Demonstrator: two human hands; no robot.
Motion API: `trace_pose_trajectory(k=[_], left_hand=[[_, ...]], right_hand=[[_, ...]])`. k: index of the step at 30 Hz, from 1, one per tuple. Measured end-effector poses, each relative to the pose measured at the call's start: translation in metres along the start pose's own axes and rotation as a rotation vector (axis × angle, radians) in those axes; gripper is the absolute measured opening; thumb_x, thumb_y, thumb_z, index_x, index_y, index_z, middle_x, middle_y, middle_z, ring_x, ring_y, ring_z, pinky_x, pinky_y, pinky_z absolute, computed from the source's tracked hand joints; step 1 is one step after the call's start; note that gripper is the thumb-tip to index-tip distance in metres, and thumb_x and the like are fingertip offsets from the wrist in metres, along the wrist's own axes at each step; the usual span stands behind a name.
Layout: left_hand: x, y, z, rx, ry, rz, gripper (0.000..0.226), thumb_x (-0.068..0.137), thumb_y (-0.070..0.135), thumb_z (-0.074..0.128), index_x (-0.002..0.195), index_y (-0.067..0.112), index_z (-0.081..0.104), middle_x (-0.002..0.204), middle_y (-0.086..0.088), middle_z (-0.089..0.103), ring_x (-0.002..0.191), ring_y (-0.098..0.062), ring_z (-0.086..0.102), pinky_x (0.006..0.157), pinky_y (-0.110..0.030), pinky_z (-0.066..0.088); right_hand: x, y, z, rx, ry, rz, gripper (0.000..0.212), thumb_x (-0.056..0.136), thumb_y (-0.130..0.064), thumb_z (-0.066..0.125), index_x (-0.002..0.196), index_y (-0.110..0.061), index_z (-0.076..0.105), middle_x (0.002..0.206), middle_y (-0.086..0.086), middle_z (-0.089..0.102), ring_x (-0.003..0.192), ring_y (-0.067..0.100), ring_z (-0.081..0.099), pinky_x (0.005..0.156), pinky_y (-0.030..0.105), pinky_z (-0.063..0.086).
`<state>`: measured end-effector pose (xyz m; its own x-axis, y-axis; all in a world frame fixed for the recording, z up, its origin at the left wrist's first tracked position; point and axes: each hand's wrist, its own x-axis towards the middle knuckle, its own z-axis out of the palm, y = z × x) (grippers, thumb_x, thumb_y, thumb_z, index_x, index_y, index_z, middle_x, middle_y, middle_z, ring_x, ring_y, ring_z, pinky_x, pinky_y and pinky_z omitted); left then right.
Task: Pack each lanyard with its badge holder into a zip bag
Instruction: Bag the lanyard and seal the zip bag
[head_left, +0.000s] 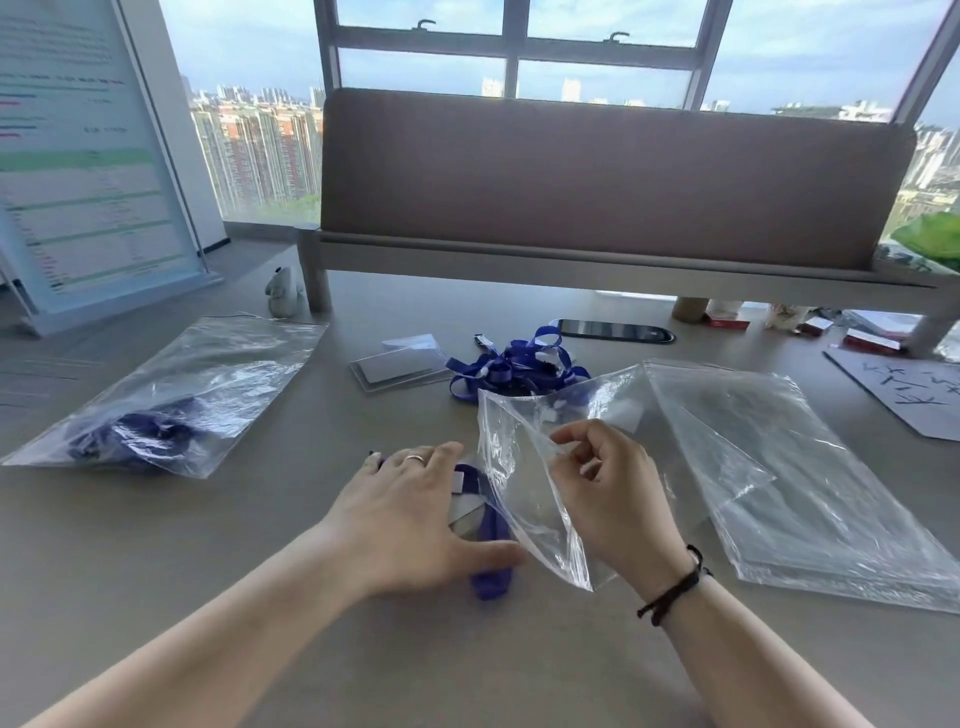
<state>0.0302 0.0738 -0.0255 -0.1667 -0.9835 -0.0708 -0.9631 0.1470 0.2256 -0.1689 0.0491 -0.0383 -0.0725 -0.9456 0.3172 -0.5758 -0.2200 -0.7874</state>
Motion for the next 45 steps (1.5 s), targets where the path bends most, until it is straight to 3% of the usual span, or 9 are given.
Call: trace_pose_trajectory(k=[6,12,19,23,27,32,39,43,45], left_hand=[[-0.001,-0.017,-0.006,-0.101,0.093,0.018,0.066,0.072,0.061,0.064,0.13,0.037,0.044,0.121,0.015,0.061,0.115,-0.013,0.055,0.091,-0.025,0.044],[-0.003,-0.034,-0.006,-0.187,0.14,0.047,0.032,0.083,0.034,0.061,0.113,0.042,0.054,0.106,0.021,0.065,0.101,-0.008,0.061,0.086,-0.032,0.051],[-0.003,-0.029,0.0,-0.078,0.229,0.221,0.042,0.091,0.018,0.052,0.12,0.046,0.043,0.124,0.029,0.058,0.107,-0.008,0.056,0.079,-0.032,0.05],[-0.003,-0.023,0.004,0.094,0.243,0.264,0.032,0.099,0.036,0.033,0.126,0.045,0.047,0.136,0.031,0.054,0.116,-0.012,0.054,0.076,-0.029,0.048],[-0.006,-0.02,0.005,0.141,0.22,0.254,0.07,0.084,0.054,-0.004,0.122,0.038,0.053,0.138,0.029,0.053,0.12,-0.011,0.053,0.082,-0.033,0.052],[-0.003,-0.019,0.007,0.187,0.082,0.237,0.087,0.076,0.09,0.019,0.146,0.041,0.036,0.157,0.027,0.029,0.14,-0.01,0.037,0.111,-0.03,0.034],[0.001,-0.023,0.01,0.203,0.135,0.212,0.055,0.096,0.06,0.031,0.142,0.032,0.039,0.148,0.015,0.048,0.125,-0.02,0.049,0.101,-0.031,0.045],[0.013,-0.009,0.024,0.425,0.112,0.15,0.042,0.104,0.032,0.032,0.141,0.013,0.028,0.144,-0.01,0.051,0.112,-0.032,0.057,0.088,-0.042,0.053],[0.017,-0.009,0.029,0.48,0.115,0.113,0.05,0.103,0.02,0.031,0.149,0.009,0.015,0.147,-0.018,0.047,0.108,-0.037,0.059,0.086,-0.043,0.054]], right_hand=[[0.005,0.003,-0.005,-0.001,0.032,0.044,0.014,0.086,-0.016,0.063,0.094,-0.027,0.066,0.069,-0.01,0.061,0.063,-0.003,0.056,0.053,0.01,0.04],[0.0,0.002,0.0,0.006,-0.027,0.036,0.016,0.087,-0.017,0.064,0.095,-0.03,0.065,0.071,-0.009,0.061,0.06,-0.003,0.055,0.053,0.009,0.042],[0.0,0.003,0.002,0.008,-0.057,0.047,0.017,0.086,-0.017,0.064,0.095,-0.031,0.064,0.067,-0.008,0.058,0.058,0.0,0.054,0.055,0.012,0.044],[-0.001,0.002,0.002,-0.004,-0.053,0.038,0.016,0.086,-0.017,0.065,0.096,-0.03,0.064,0.068,-0.007,0.06,0.058,-0.001,0.054,0.056,0.012,0.045],[-0.001,0.002,0.002,-0.005,-0.051,0.036,0.016,0.087,-0.018,0.066,0.097,-0.03,0.064,0.069,-0.007,0.061,0.058,-0.001,0.055,0.055,0.012,0.045],[0.0,0.002,0.003,-0.023,-0.042,0.05,0.016,0.086,-0.018,0.066,0.097,-0.03,0.064,0.067,-0.007,0.061,0.058,-0.001,0.055,0.054,0.011,0.042],[-0.001,0.0,0.0,-0.025,-0.034,0.06,0.015,0.088,-0.02,0.066,0.098,-0.03,0.064,0.069,-0.006,0.061,0.06,-0.004,0.056,0.057,0.016,0.045],[-0.001,0.0,0.0,-0.028,-0.04,0.074,0.014,0.089,-0.019,0.065,0.099,-0.03,0.063,0.071,-0.007,0.062,0.062,-0.006,0.057,0.055,0.012,0.046],[-0.002,-0.001,0.0,-0.032,-0.042,0.078,0.014,0.089,-0.02,0.065,0.099,-0.03,0.063,0.071,-0.007,0.062,0.063,-0.006,0.057,0.055,0.012,0.045]])
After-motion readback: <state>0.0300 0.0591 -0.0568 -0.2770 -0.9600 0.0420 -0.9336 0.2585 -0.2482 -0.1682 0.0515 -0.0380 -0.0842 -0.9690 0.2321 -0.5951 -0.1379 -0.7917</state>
